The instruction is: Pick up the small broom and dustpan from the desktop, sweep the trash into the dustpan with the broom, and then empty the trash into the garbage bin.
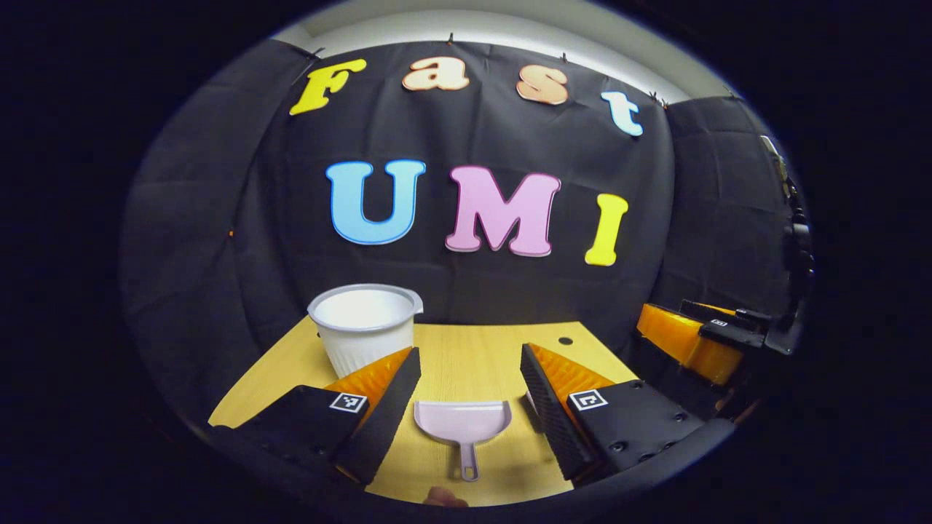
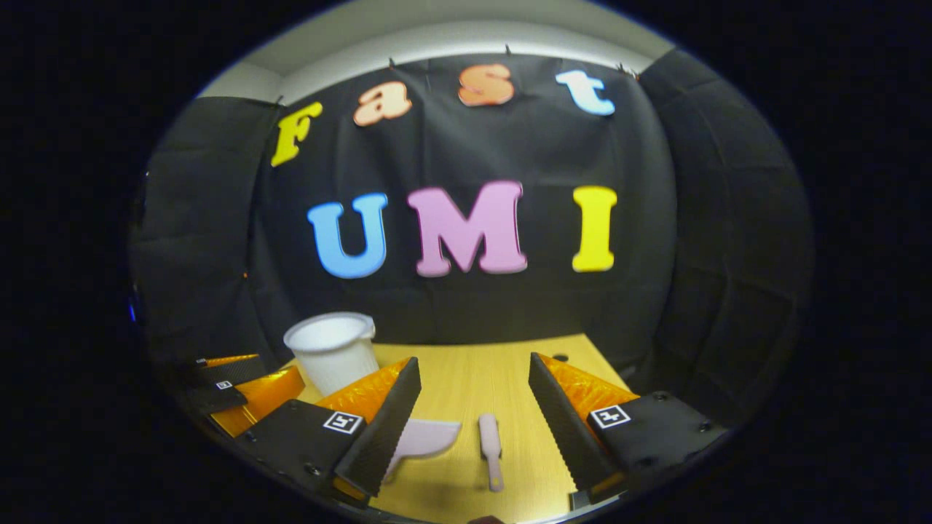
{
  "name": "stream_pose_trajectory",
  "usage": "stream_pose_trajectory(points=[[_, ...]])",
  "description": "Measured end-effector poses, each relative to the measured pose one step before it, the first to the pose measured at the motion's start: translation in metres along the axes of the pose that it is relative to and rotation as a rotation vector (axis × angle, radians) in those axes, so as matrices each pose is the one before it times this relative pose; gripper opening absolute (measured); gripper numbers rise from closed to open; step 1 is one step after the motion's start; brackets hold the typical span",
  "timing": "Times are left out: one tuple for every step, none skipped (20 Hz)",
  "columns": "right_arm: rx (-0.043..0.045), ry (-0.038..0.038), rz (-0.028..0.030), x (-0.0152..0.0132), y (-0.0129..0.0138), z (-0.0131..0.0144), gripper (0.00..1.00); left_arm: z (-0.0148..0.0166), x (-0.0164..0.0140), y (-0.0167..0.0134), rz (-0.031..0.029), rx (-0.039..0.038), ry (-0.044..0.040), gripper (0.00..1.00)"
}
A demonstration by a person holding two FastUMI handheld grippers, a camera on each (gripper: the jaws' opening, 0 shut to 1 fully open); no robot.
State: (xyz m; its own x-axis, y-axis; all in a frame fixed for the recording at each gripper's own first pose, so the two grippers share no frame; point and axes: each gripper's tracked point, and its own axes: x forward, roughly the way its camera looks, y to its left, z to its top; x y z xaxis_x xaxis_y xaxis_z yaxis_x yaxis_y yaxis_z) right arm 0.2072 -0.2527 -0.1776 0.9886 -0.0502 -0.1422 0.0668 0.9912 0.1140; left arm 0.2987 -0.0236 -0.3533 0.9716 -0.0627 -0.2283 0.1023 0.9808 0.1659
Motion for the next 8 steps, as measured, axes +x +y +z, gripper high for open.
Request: stream_pose_trajectory(points=[[-0.01826, -0.04163, 0.01769, -0.00724, 0.00665, 0.00709, 0.97, -0.00237, 0.00078, 0.00104, 0.00096, 0.00128, -0.03149, 0.83], [-0.02127, -0.03672, 0.01007, -0.01064, 0.00413, 0.00838, 0.97, 0.00056, 0.00244, 0.00106, 0.00800, 0.01534, -0.03867, 0.83], [-0.01778, -0.02966, 0.00069, -0.00995, 0.00118, 0.00677, 0.97, 0.00161, -0.00145, -0.00013, 0.01639, 0.02578, -0.04668, 0.83], [-0.00448, -0.03167, 0.00980, -0.01318, 0.00378, 0.00949, 0.97, 0.00940, 0.00192, -0.00536, 0.00603, 0.03284, -0.09000, 0.83], [0.00812, -0.01610, 0.01467, -0.01239, 0.00081, 0.00463, 0.97, 0.00385, -0.00206, -0.00176, 0.01443, 0.03366, -0.03063, 0.82], [0.00665, -0.00874, 0.01626, -0.00902, -0.00502, 0.00618, 0.96, 0.00973, -0.00678, -0.00299, 0.01220, 0.02461, -0.02799, 0.81], [0.00279, -0.00084, 0.01255, -0.00281, -0.00542, 0.00205, 0.97, 0.00609, -0.00435, -0.00580, -0.00631, 0.01885, -0.00950, 0.81], [-0.00381, 0.00000, 0.01735, 0.00233, -0.00270, 0.00351, 0.90, 0.00459, -0.00345, -0.00397, -0.00320, 0.01551, -0.00811, 0.81]])
